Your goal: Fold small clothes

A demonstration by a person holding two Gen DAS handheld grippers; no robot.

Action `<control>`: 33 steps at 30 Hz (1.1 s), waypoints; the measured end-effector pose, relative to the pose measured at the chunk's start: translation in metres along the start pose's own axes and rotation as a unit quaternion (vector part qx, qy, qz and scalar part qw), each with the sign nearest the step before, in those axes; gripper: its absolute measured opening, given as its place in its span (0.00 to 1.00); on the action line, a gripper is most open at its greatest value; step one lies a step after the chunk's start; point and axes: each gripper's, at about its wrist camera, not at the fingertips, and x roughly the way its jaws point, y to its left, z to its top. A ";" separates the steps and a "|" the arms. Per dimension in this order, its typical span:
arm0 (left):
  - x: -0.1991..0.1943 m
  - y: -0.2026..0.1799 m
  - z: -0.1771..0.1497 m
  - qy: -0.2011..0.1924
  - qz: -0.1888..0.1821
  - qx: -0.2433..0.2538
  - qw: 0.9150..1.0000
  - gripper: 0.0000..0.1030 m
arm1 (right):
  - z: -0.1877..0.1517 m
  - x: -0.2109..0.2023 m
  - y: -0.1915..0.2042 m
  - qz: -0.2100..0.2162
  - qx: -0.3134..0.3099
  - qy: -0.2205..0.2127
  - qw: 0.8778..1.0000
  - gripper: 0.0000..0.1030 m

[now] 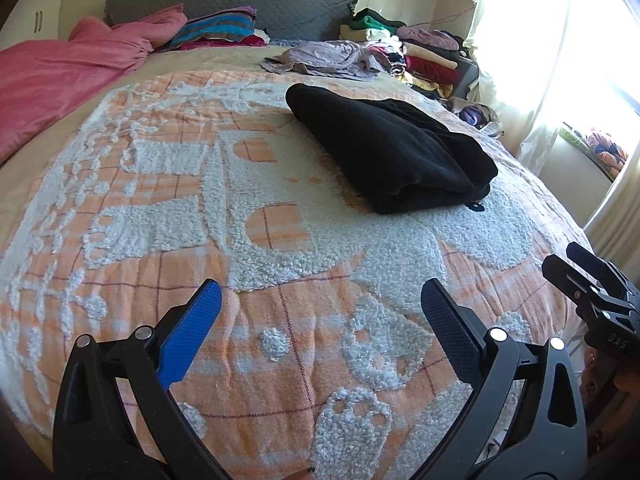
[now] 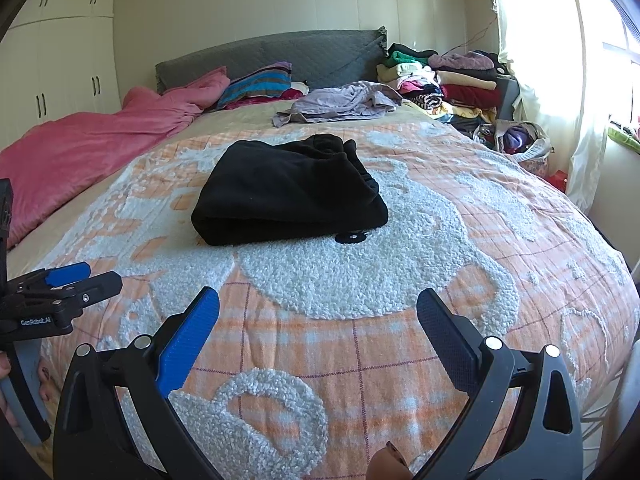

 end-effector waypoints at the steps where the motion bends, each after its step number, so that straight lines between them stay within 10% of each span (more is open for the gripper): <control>1: 0.000 0.000 0.000 0.000 0.000 -0.001 1.000 0.91 | 0.000 0.000 0.000 0.002 0.001 0.000 1.000 0.96; 33: -0.003 0.002 0.000 -0.005 0.023 -0.003 1.000 0.91 | -0.001 0.001 0.003 -0.001 -0.006 0.007 1.000 0.96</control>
